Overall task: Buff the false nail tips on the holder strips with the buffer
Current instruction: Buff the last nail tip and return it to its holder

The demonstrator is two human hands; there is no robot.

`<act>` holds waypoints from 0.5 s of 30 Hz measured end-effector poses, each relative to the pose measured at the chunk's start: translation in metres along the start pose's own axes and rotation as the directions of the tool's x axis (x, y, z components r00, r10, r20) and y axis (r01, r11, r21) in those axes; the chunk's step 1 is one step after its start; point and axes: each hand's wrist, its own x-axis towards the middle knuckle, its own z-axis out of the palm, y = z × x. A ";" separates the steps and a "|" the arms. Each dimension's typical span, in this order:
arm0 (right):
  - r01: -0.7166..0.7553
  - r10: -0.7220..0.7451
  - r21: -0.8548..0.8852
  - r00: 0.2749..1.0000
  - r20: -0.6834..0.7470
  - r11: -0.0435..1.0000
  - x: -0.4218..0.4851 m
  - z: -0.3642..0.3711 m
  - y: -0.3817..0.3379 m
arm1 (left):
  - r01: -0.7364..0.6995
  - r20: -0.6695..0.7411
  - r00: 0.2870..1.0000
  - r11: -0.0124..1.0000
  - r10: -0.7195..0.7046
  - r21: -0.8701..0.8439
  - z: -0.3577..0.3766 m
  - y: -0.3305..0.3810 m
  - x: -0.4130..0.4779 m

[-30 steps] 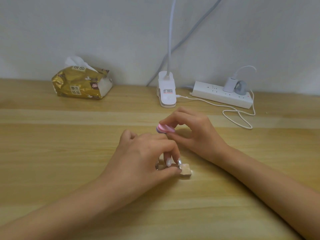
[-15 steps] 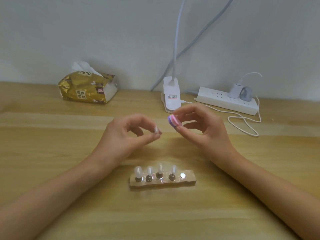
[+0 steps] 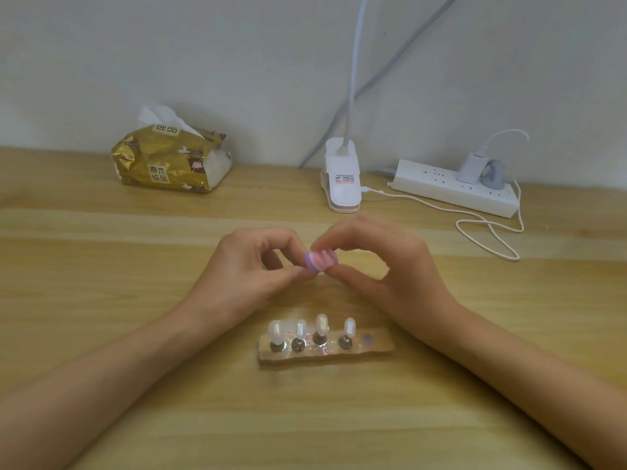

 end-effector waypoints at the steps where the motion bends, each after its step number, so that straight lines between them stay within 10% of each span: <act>1: -0.038 0.038 -0.010 0.999 0.000 0.999 0.000 -0.001 0.001 | -0.001 0.000 1.000 1.000 0.001 0.003 0.000 -0.001 0.000; 15: 0.002 -0.002 -0.090 1.000 -0.001 0.996 -0.003 -0.003 0.004 | -0.045 -0.009 0.999 0.999 0.045 0.004 -0.001 0.000 -0.002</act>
